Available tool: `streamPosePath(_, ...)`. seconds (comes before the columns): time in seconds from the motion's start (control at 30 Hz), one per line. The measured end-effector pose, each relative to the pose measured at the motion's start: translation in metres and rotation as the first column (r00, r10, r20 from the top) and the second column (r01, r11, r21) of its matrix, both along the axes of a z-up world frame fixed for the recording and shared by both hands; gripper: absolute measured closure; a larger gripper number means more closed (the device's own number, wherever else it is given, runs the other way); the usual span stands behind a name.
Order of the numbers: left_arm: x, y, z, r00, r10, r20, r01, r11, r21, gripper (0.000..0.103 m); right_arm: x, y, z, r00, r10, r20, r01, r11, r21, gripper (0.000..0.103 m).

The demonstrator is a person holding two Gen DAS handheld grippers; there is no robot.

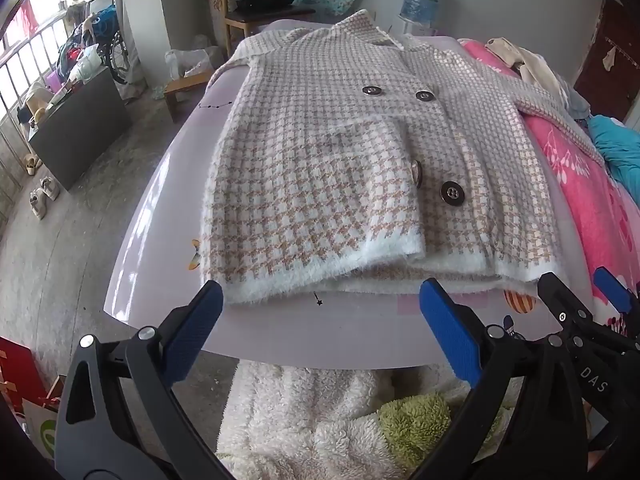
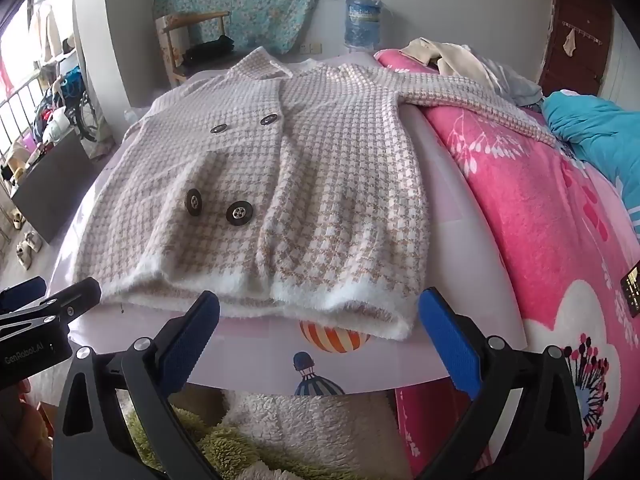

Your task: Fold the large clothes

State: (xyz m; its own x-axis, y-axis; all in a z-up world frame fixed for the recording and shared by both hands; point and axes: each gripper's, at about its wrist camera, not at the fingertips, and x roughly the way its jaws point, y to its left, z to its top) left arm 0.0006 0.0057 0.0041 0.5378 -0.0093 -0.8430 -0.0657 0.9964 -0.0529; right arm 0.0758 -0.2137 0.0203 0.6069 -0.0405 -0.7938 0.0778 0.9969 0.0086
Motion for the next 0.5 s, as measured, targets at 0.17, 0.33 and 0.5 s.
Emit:
streamPosePath(0.17,-0.0005,-0.0004,0.0007,1.000,0.003,0.004,-0.003,1.000,0.002,0.008,0.0000,0.0025,-0.0006,1.000,0.001,0.000,-0.001,1.000,-0.002,0.006)
streamPosePath(0.33,-0.0007,0.0000,0.0017,1.000,0.003,0.005,-0.003,1.000,0.003,0.008,-0.0004,0.0041,-0.0017,1.000,0.005,-0.002,-0.005,1.000,0.002,0.006)
streamPosePath(0.5,-0.0009,0.0002,0.0020,1.000,0.002,0.005,-0.002,1.000,0.002,0.008,-0.0004,0.0049,-0.0016,1.000,0.007,0.000,-0.007,1.000,0.002,0.006)
